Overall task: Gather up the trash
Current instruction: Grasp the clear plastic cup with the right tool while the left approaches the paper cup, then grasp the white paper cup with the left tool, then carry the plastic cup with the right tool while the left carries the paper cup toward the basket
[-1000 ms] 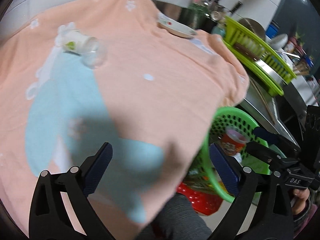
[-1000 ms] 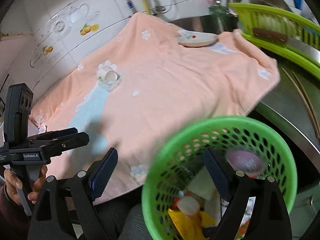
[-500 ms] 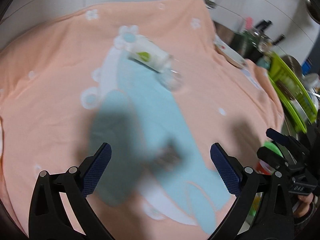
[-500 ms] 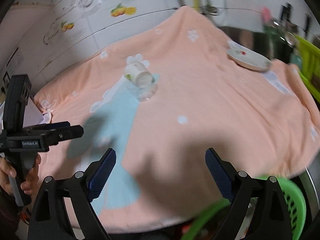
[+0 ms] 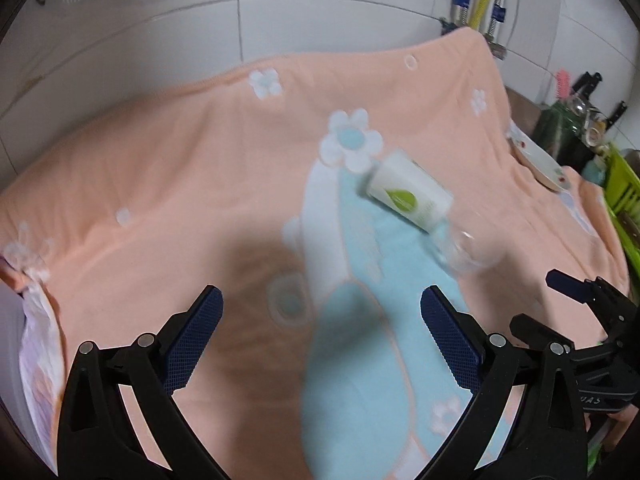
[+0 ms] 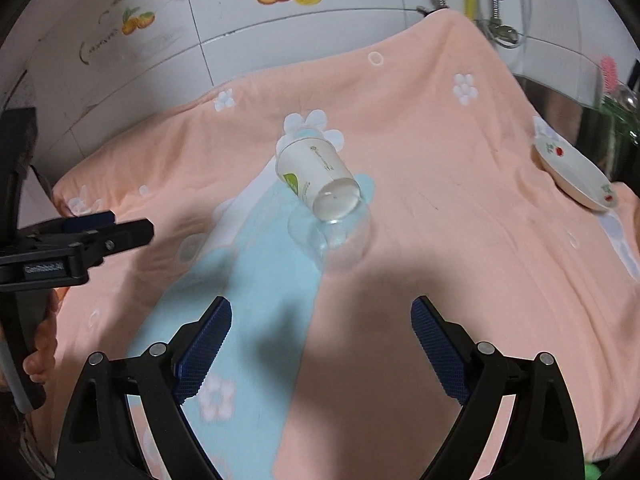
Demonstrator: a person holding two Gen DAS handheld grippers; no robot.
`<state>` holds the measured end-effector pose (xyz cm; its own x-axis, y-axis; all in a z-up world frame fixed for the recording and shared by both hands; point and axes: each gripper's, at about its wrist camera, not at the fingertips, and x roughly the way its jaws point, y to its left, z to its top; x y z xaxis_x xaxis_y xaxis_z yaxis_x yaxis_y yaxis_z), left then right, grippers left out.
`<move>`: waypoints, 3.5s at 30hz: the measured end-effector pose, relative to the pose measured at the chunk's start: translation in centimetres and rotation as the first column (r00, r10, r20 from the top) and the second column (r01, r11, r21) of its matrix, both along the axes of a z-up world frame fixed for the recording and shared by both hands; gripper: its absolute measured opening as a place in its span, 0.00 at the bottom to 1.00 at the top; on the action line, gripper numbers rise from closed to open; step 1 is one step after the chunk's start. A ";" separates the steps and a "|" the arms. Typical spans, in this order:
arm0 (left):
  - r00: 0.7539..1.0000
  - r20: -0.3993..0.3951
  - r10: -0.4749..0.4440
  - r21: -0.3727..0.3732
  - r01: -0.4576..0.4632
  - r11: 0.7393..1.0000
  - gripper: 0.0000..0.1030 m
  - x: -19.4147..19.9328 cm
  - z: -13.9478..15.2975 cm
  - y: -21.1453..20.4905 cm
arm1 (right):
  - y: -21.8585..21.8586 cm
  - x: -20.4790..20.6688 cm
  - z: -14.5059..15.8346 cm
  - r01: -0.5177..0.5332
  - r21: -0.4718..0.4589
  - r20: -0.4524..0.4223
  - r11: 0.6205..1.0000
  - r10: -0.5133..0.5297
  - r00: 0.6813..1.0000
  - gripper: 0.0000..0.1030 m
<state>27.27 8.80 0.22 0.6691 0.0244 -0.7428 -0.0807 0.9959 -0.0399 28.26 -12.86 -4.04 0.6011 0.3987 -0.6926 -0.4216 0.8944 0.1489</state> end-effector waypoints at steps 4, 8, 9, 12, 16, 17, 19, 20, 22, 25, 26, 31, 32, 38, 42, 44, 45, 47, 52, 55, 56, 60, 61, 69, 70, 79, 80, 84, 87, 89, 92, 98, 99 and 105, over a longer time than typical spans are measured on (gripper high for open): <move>1.000 0.011 0.001 0.013 -0.001 1.000 0.95 1.5 0.2 0.4 | 1.4 2.1 -0.3 0.001 -0.015 0.000 1.000 -0.001 1.000 0.86; 1.000 0.017 0.015 -0.026 -0.014 1.000 0.95 2.6 0.1 1.1 | 2.5 4.0 -0.8 0.001 -0.013 -0.015 1.000 -0.002 1.000 0.85; 0.999 0.028 0.030 -0.020 -0.030 0.999 0.95 2.7 0.1 1.1 | 2.8 4.4 -1.0 0.002 -0.016 -0.018 1.000 -0.003 1.000 0.85; 0.997 0.064 0.049 0.015 -0.050 0.999 0.95 2.8 0.4 0.9 | 3.3 5.4 -1.3 0.003 -0.017 -0.013 1.000 -0.003 1.000 0.85; 0.995 0.094 0.039 0.024 -0.042 0.999 0.95 3.1 0.6 0.7 | 3.8 6.4 -1.9 0.005 -0.012 -0.025 1.000 -0.006 1.000 0.85; 0.995 0.093 0.040 0.028 -0.043 0.999 0.95 3.2 0.7 0.6 | 4.0 6.5 -1.9 0.004 -0.013 -0.024 1.000 -0.004 1.000 0.83; 0.994 0.102 0.048 0.053 -0.054 0.997 0.95 3.3 0.8 0.3 | 4.1 6.7 -2.0 0.002 -0.018 -0.027 1.000 -0.003 1.000 0.78; 0.992 0.118 0.051 0.064 -0.059 0.996 0.95 3.3 0.9 0.1 | 4.1 6.9 -2.1 0.004 -0.019 -0.032 1.000 -0.005 0.999 0.75; 0.984 0.164 0.075 0.095 -0.091 0.991 0.95 3.2 1.2 -0.3 | 3.9 7.1 -2.3 0.014 -0.024 -0.039 1.000 -0.015 0.999 0.67; 0.988 0.126 0.093 0.043 -0.099 0.994 0.95 4.0 1.2 -0.3 | 3.1 7.2 -2.2 0.021 0.003 -0.045 1.000 -0.021 0.999 0.59; 0.990 0.102 0.101 0.027 -0.104 0.994 0.95 4.4 1.1 -0.3 | 2.9 7.1 -2.1 0.023 0.004 -0.042 1.000 -0.023 0.999 0.59; 0.994 0.064 0.088 0.002 -0.088 0.996 0.95 6.1 0.4 -1.8 | 1.3 6.1 -1.7 0.021 0.025 -0.026 0.999 -0.020 0.999 0.59; 0.994 0.065 0.090 -0.002 -0.090 0.996 0.95 6.4 0.3 -2.1 | 1.0 5.7 -1.5 0.017 0.022 -0.016 1.000 -0.017 1.000 0.59; 0.993 0.049 0.103 -0.072 -0.100 0.992 0.95 9.1 -0.2 -4.2 | -1.4 3.5 -0.5 -0.005 0.016 0.029 1.000 0.004 1.000 0.59; 0.991 0.033 0.133 -0.117 -0.128 0.985 0.95 10.7 -0.6 -5.5 | -3.6 2.5 -0.3 -0.001 0.036 0.041 0.999 -0.001 0.999 0.59; 0.989 0.028 0.146 -0.124 -0.141 0.982 0.95 11.5 -0.8 -6.1 | -4.6 2.1 -0.3 0.003 0.050 0.038 0.999 -0.005 0.999 0.59; 0.989 0.014 0.150 -0.123 -0.147 0.981 0.95 12.0 -1.0 -6.4 | -4.9 2.1 -0.4 0.004 0.054 0.037 0.999 -0.006 0.999 0.59; 0.986 -0.019 0.165 -0.133 -0.166 0.977 0.95 13.0 -1.5 -6.7 | -5.6 1.7 -0.4 0.005 0.064 0.036 0.998 -0.008 0.999 0.59; 0.972 -0.092 0.214 -0.184 -0.228 0.956 0.95 14.9 -3.4 -6.5 | -6.9 0.9 -0.5 0.001 0.072 0.034 0.997 -0.003 0.999 0.59; 0.966 -0.113 0.234 -0.213 -0.253 0.944 0.95 15.9 -4.3 -6.3 | -7.3 0.5 -0.5 0.002 0.074 0.035 0.997 -0.004 0.999 0.59; 0.965 -0.114 0.234 -0.220 -0.255 0.942 0.95 16.1 -4.5 -6.3 | -7.5 0.5 -0.5 0.002 0.076 0.033 0.997 -0.005 0.999 0.59; 0.961 -0.142 0.237 -0.243 -0.266 0.933 0.95 16.8 -5.5 -6.0 | -8.2 0.2 -0.7 0.008 0.076 0.032 0.997 -0.011 0.999 0.59; 0.960 -0.147 0.239 -0.248 -0.270 0.930 0.95 16.8 -5.6 -6.0 | -8.3 0.2 -0.8 0.010 0.078 0.031 0.997 -0.012 0.999 0.59; 0.963 -0.152 0.223 -0.299 -0.260 0.918 0.78 16.9 -6.7 -6.0 | -9.1 -0.3 -1.1 0.018 0.082 0.022 0.996 -0.020 1.000 0.59; 0.963 -0.145 0.226 -0.294 -0.260 0.920 0.78 16.6 -6.7 -6.0 | -9.1 -0.4 -1.1 0.017 0.081 0.023 0.997 -0.019 1.000 0.59; 0.984 -0.061 0.170 -0.254 -0.180 0.950 0.76 13.8 -5.0 -8.2 | -9.8 -2.3 -0.5 0.037 0.087 0.041 0.996 -0.041 0.998 0.59; 0.986 -0.053 0.158 -0.259 -0.166 0.952 0.76 13.1 -4.8 -8.5 | -9.9 -2.6 -0.4 0.041 0.093 0.040 0.995 -0.045 0.998 0.59; 0.992 -0.030 0.119 -0.270 -0.122 0.955 0.76 10.6 -4.0 -9.2 | -10.4 -3.9 0.1 0.059 0.109 0.046 0.992 -0.065 0.997 0.59; 0.996 -0.007 0.091 -0.264 -0.089 0.960 0.76 8.7 -3.2 -9.2 | -10.9 -5.3 0.4 0.077 0.111 0.053 0.991 -0.083 0.995 0.59; 0.998 0.005 0.069 -0.265 -0.066 0.962 0.76 7.1 -2.6 -9.6 | -11.1 -6.1 0.5 0.086 0.113 0.055 0.990 -0.093 0.994 0.59; 0.999 0.023 0.040 -0.271 -0.032 0.962 0.76 4.4 -1.6 -9.9 | -11.7 -7.6 0.6 0.104 0.123 0.054 0.987 -0.111 0.992 0.59; 0.999 0.041 -0.013 -0.308 0.025 0.951 0.76 -0.2 -0.6 -10.2 | -12.9 -10.8 1.0 0.140 0.122 0.063 0.983 -0.149 0.987 0.59; 0.999 0.045 -0.021 -0.314 0.034 0.949 0.76 -0.7 -0.5 -10.5 | -13.1 -11.5 1.1 0.148 0.118 0.065 0.982 -0.156 0.986 0.59; 0.993 0.084 -0.081 -0.297 0.102 0.949 0.76 -5.2 0.6 -12.2 | -14.4 -14.6 1.2 0.187 0.112 0.068 0.976 -0.195 0.978 0.59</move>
